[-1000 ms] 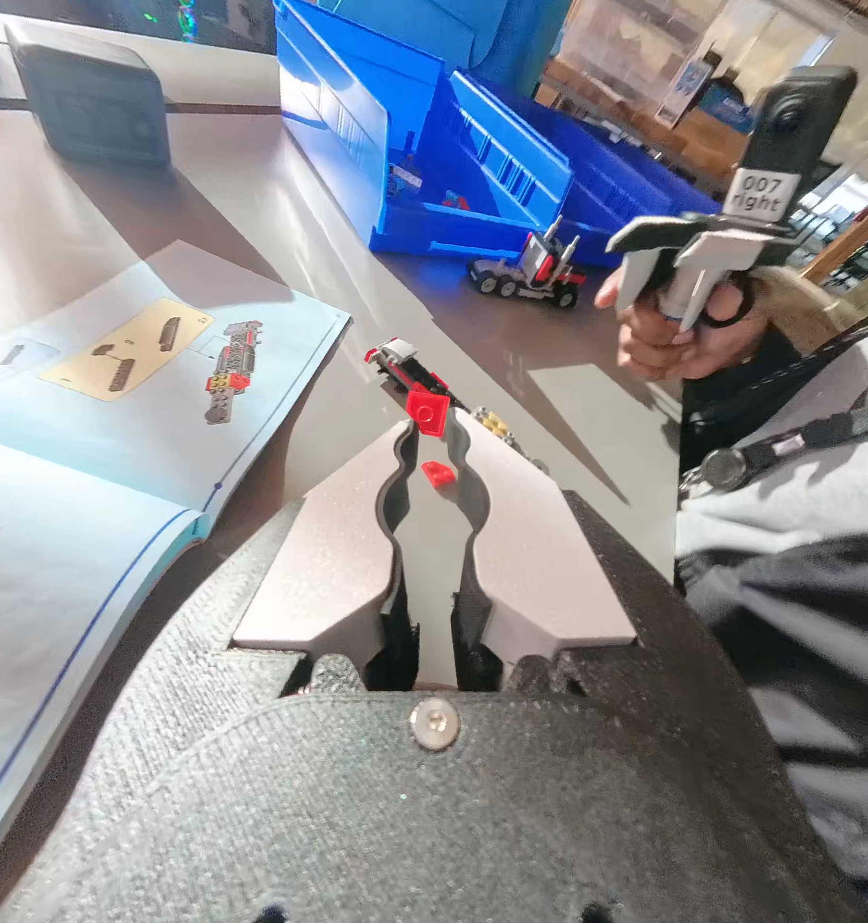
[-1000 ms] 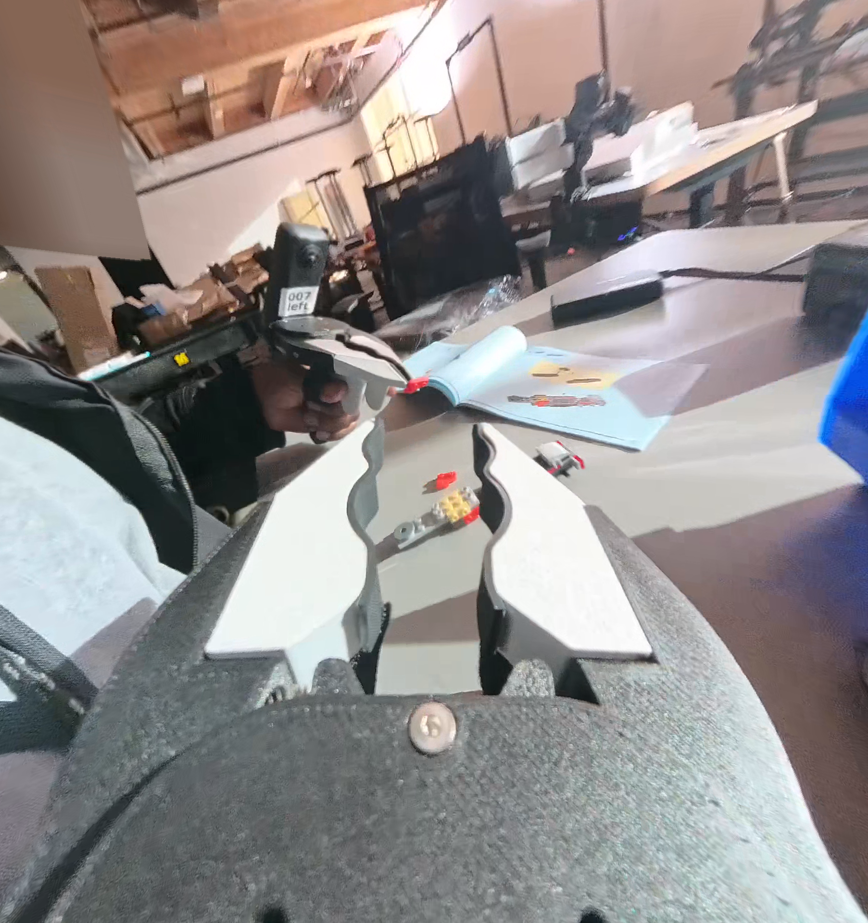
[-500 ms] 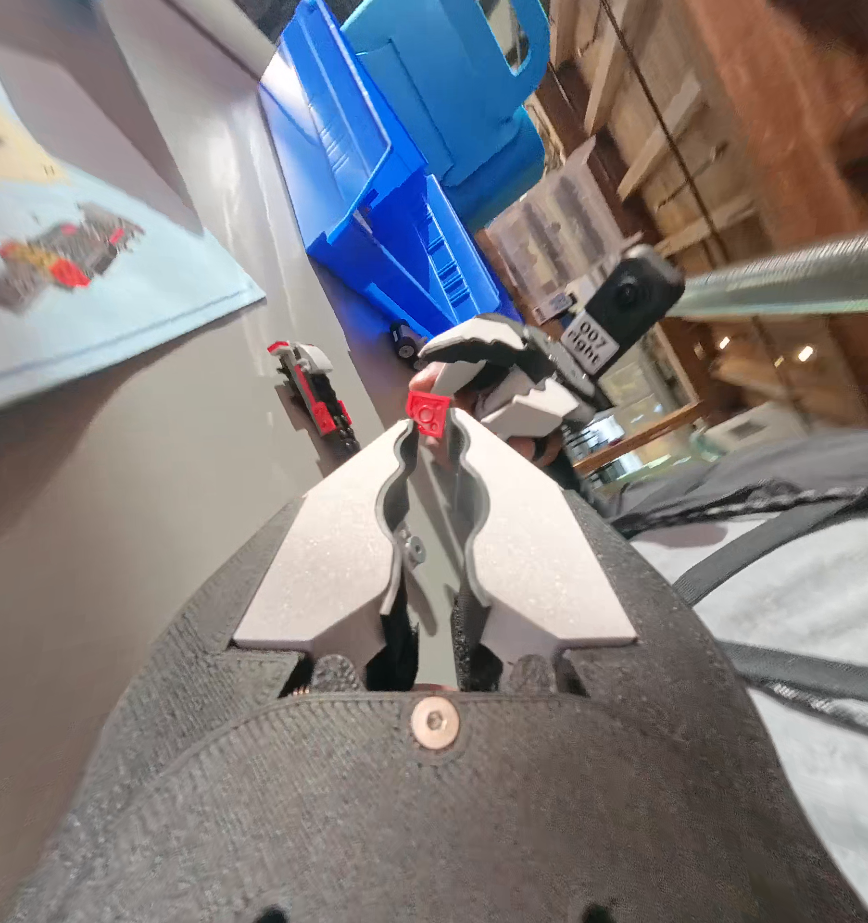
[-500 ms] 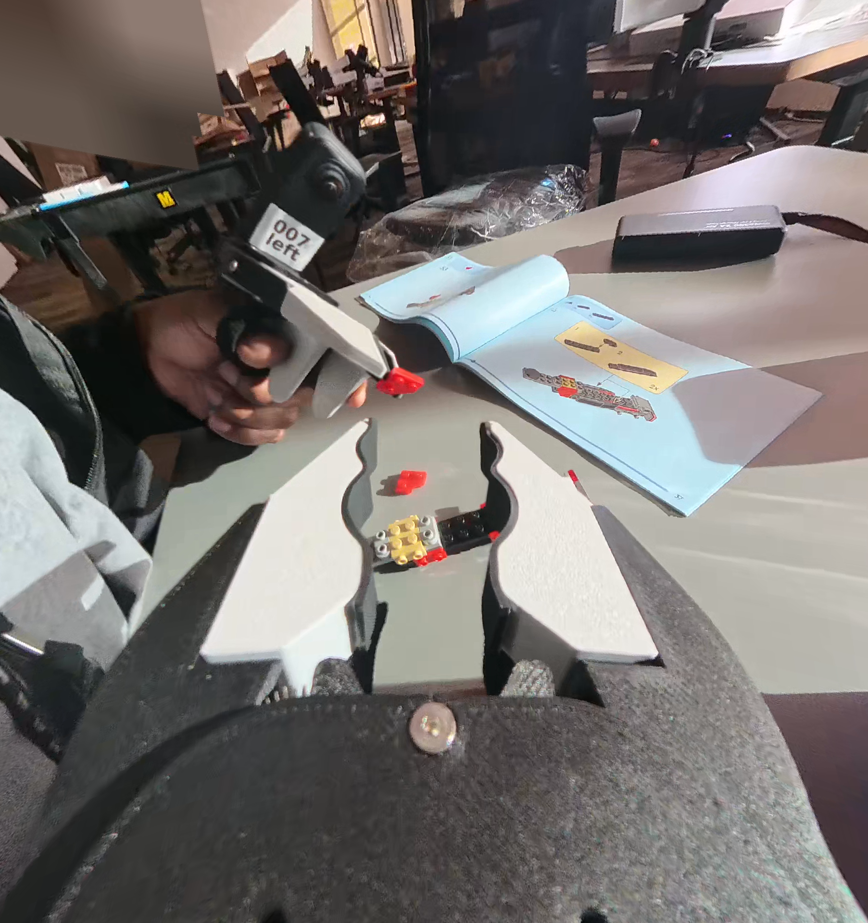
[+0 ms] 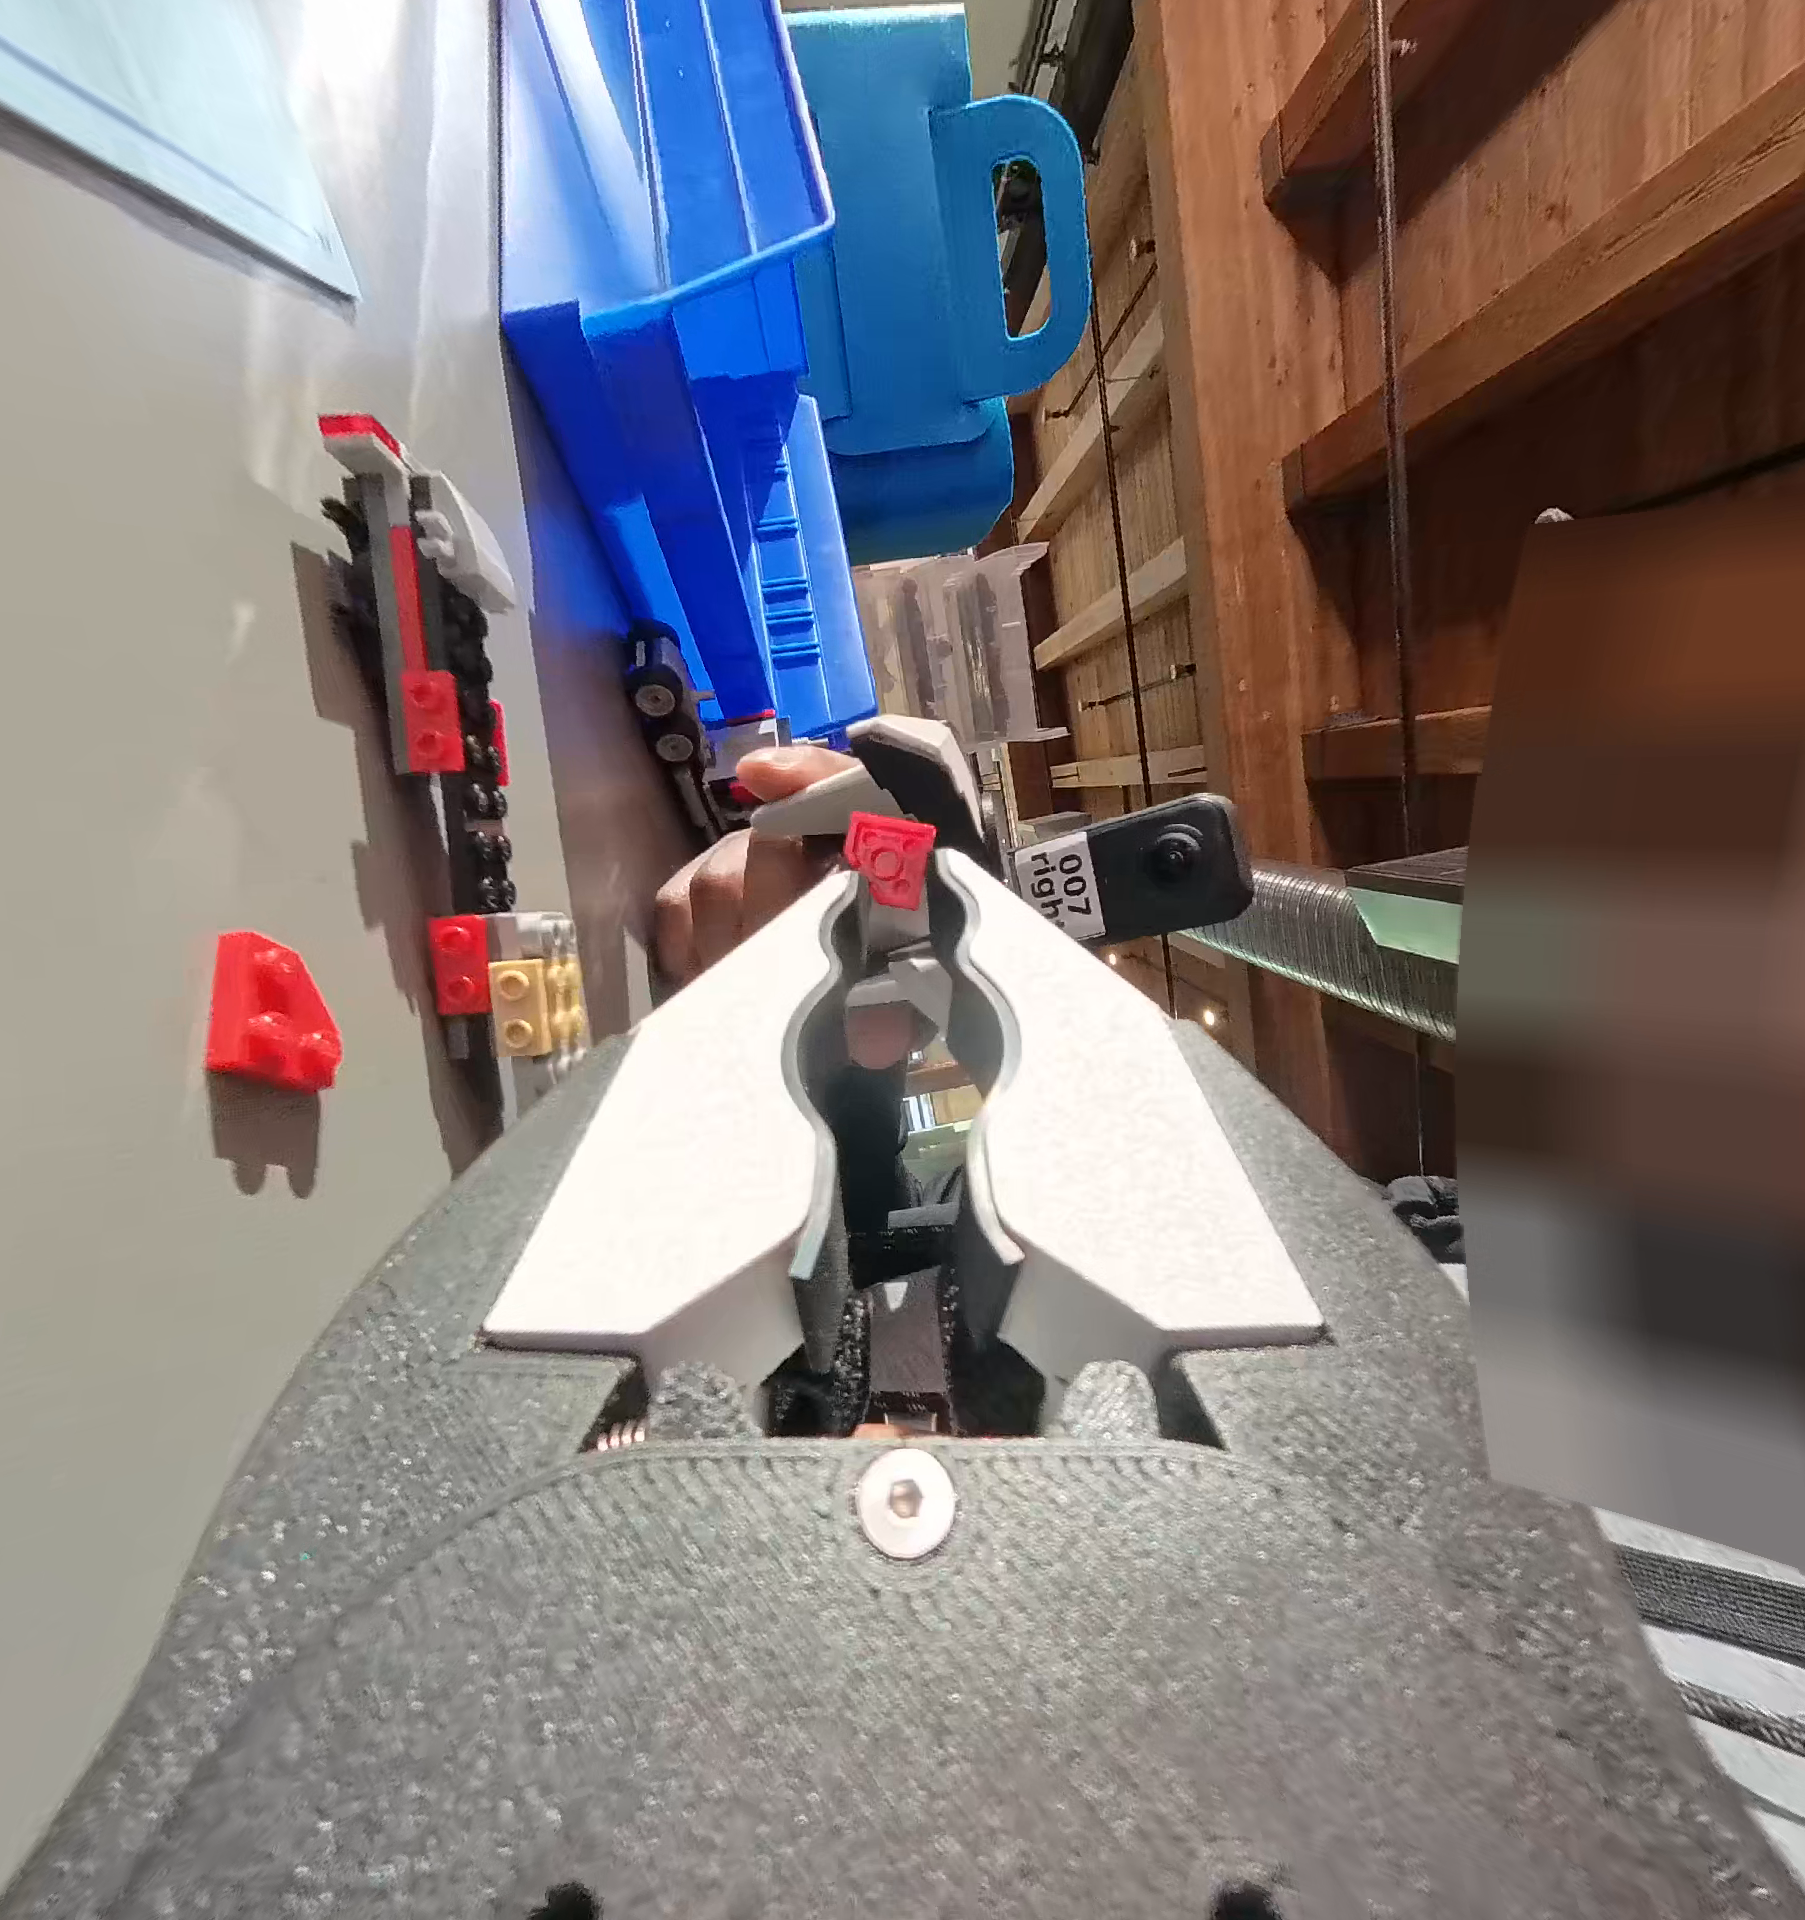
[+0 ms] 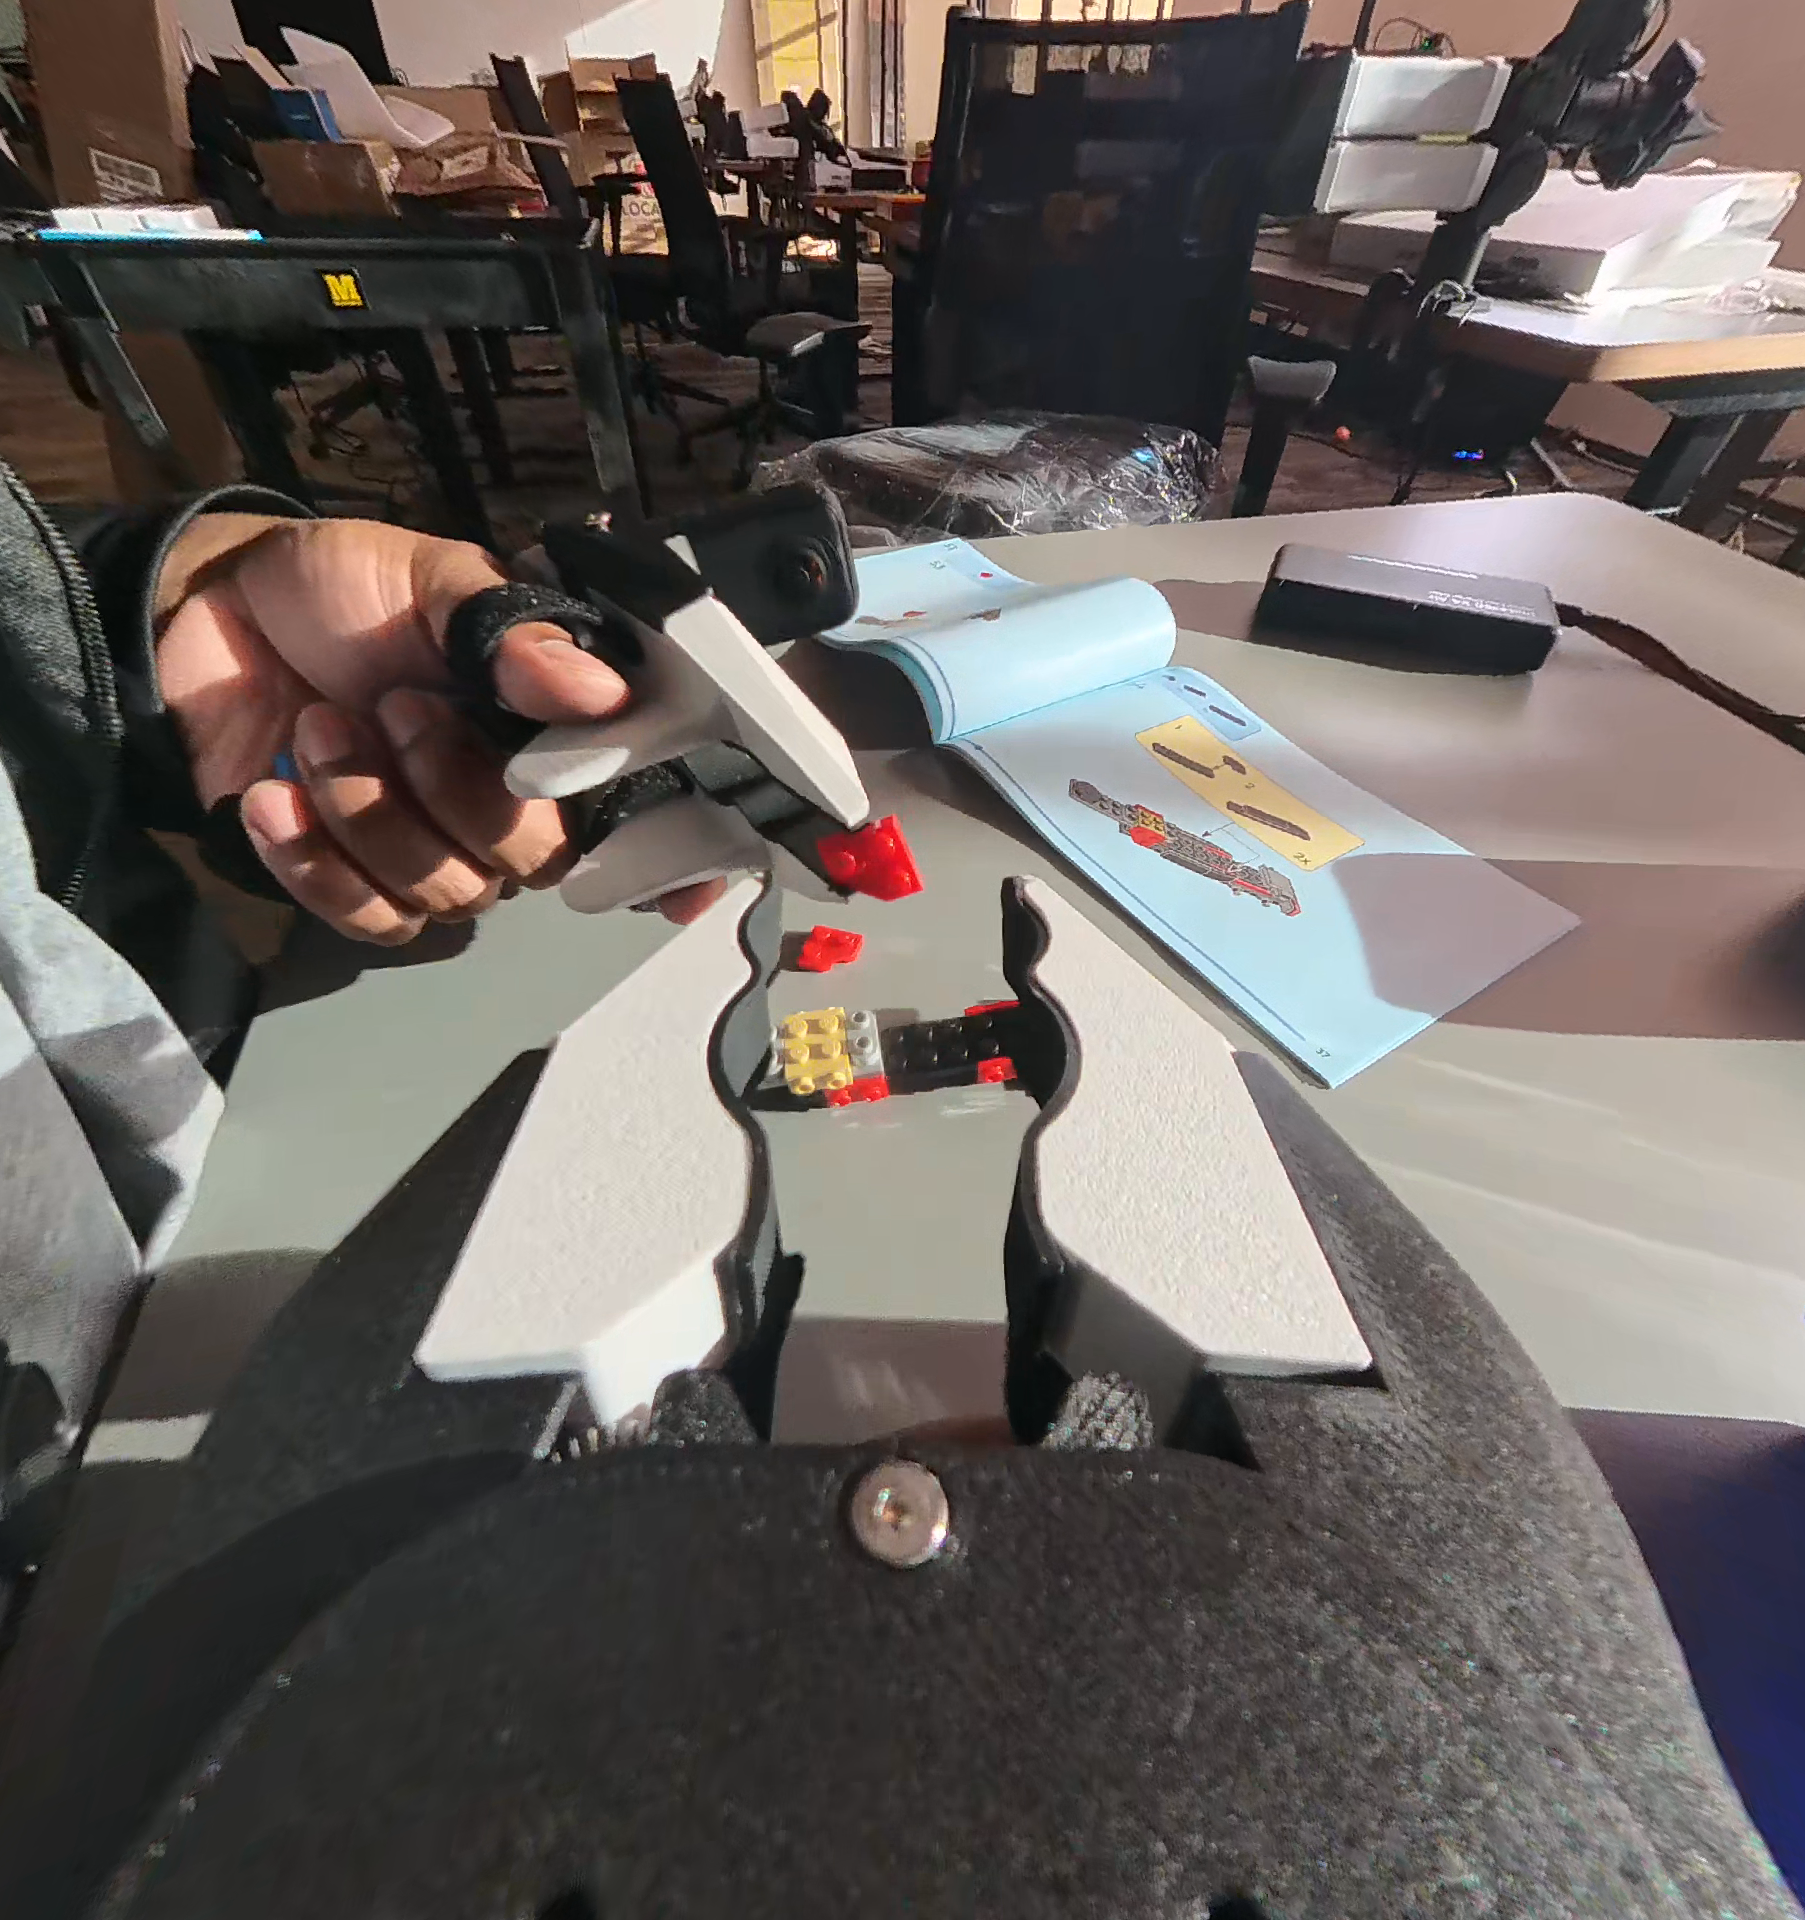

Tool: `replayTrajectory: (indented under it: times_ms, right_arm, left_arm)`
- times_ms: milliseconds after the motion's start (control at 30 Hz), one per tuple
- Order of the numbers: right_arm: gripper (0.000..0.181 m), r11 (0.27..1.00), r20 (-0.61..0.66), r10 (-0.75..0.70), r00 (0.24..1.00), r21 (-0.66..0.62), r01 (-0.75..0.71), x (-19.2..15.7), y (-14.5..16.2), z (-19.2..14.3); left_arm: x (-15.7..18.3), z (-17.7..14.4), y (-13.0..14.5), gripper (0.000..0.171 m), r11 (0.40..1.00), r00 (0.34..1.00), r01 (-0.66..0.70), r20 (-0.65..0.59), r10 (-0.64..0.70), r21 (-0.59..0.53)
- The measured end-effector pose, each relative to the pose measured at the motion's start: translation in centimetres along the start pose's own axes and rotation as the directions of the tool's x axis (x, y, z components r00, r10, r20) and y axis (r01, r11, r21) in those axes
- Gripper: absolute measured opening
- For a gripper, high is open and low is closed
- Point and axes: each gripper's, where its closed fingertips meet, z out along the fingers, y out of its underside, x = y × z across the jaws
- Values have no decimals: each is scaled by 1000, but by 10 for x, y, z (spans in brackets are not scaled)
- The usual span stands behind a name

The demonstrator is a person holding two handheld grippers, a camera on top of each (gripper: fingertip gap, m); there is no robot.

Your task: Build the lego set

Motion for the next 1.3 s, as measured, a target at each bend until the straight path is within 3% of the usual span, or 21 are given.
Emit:
replayTrajectory:
  times_ms: [400,567,633,700,767,833,1000,1067,1133,1200,1300]
  right_arm:
    - [19,987,23,-153,988,-41,154,-24,10,-8]
    - [18,993,-7,-119,993,-27,118,-21,9,-18]
    - [18,996,-28,-87,996,-20,87,-17,9,-23]
    - [18,998,-55,-52,997,-25,50,-11,10,-27]
    - [18,999,-86,-24,996,-37,21,-6,13,-31]
    - [18,999,-114,-3,993,-50,-3,-1,16,-33]
    - [18,996,-133,35,990,-78,-46,2,21,-37]
    - [18,995,-135,47,990,-84,-58,3,23,-38]
    - [18,994,-130,54,990,-83,-65,2,23,-39]
    - [18,993,-126,63,990,-86,-75,2,24,-39]
    - [19,992,-115,76,990,-95,-87,1,25,-39]
  left_arm:
    - [-1,8,28,12,999,999,17,43,-16,-31]
    - [5,3,26,13,993,990,-108,89,111,-40]
    - [3,-4,19,14,978,965,-204,161,209,-45]
    - [-15,-14,10,19,927,862,-359,343,374,-109]
    - [-36,-27,5,33,845,674,-473,515,530,-251]
    - [-49,-31,6,44,776,522,-511,584,621,-369]
    - [-69,-19,20,55,691,367,-511,596,714,-512]
    - [-72,-17,19,52,665,316,-527,604,731,-529]
    - [-75,-18,16,38,650,276,-535,616,738,-540]
    - [-74,-16,17,29,665,306,-533,613,728,-524]
    - [-71,-13,20,29,747,445,-510,612,654,-428]
